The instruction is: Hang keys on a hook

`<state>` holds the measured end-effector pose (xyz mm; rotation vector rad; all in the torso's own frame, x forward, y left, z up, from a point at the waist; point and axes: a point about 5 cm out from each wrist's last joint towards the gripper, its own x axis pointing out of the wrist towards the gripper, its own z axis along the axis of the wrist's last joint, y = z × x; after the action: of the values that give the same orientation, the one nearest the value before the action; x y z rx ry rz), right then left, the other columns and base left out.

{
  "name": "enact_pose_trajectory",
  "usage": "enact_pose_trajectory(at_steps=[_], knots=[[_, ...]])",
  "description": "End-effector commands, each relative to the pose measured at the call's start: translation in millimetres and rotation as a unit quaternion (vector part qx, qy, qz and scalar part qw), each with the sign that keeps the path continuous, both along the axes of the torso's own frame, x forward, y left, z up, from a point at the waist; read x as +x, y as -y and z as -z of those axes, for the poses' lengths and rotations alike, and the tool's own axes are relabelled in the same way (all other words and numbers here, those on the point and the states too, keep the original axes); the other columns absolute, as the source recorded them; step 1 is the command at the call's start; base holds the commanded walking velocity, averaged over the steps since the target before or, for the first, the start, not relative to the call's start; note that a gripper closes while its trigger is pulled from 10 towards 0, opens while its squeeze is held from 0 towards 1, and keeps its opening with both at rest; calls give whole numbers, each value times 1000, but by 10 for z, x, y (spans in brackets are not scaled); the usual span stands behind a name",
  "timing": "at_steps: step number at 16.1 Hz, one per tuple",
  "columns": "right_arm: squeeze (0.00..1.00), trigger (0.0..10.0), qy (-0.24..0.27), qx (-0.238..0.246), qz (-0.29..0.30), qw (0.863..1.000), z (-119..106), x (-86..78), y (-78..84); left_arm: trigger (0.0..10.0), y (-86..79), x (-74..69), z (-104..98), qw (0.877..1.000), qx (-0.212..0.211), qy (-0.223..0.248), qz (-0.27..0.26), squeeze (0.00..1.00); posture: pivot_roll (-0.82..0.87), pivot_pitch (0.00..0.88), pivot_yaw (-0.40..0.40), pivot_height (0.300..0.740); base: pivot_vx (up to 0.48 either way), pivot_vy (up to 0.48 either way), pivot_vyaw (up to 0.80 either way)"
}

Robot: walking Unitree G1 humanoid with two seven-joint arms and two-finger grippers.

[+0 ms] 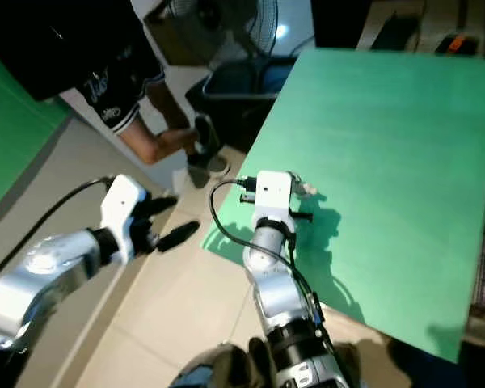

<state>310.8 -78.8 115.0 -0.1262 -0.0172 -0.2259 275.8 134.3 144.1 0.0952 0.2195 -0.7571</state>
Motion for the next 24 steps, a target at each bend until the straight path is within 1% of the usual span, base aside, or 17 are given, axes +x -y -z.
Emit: enact_pose_trajectory(at_steps=[1,2,3,5,7,8,11,15,16,17,18,19,20,21,22,23,24], knots=[[0,0,6,-1,-25,1000,-61,-8,-77,10000,-89,64,41,999,10,8,-39,0,-171,59,320,740,0,0,0],[0,0,7,-9,-31,999,-77,11,-22,10000,-76,139,57,997,-5,14,-69,0,-181,28,294,740,0,0,0],[0,0,7,-12,-34,999,-85,22,16,10000,-65,173,66,996,-14,17,-84,0,-186,6,273,740,0,0,0],[0,0,6,-34,-46,998,-107,47,163,10000,-34,277,90,990,-33,38,-130,0,-193,0,226,740,0,0,0],[0,0,-6,-56,-55,997,-63,35,347,10000,-24,346,182,981,-44,46,-181,0,-200,0,158,740,0,0,0],[0,0,-10,-68,-63,996,-55,23,416,10000,-44,362,239,977,-41,46,-203,0,-201,0,131,740,0,0,0],[0,0,-33,-91,-84,992,43,-38,603,10000,-178,402,444,965,0,47,-258,0,-188,0,76,740,0,0,0],[0,0,-66,-83,-90,990,202,-139,807,10000,-359,426,617,955,42,45,-289,0,-162,0,35,740,0,0,0],[0,0,-69,-69,-89,991,248,-175,841,10000,-402,403,670,953,49,42,-295,0,-148,0,30,740,0,0,0],[0,0,-75,-56,-85,992,354,-279,837,10000,-497,298,773,952,64,27,-297,0,-136,0,34,740,0,0,0],[0,0,-82,-50,-86,992,463,-388,798,10000,-552,169,884,954,92,14,-284,0,-124,0,38,740,0,0,0],[0,0,-85,-47,-86,992,524,-462,771,10000,-563,87,943,956,103,7,-273,0,-113,0,37,740,0,0,0],[0,0,-93,-46,-82,991,587,-562,750,10000,-619,-6,979,954,96,-7,-285,0,-110,0,37,740,0,0,0],[0,0,-99,-36,-76,992,627,-667,743,10000,-640,-126,995,950,72,-33,-301,0,-102,0,38,740,0,0,0],[0,0,-99,-32,-73,992,639,-715,745,10000,-600,-210,963,947,36,-48,-315,0,-99,0,36,740,0,0,0],[0,0,-98,-29,-71,992,637,-729,754,10000,-549,-250,917,946,10,-52,-320,0,-96,0,36,740,0,0,0],[0,0,-91,-23,-69,993,611,-727,753,10000,-529,-259,892,943,-2,-52,-328,0,-92,0,33,740,0,0,0]])
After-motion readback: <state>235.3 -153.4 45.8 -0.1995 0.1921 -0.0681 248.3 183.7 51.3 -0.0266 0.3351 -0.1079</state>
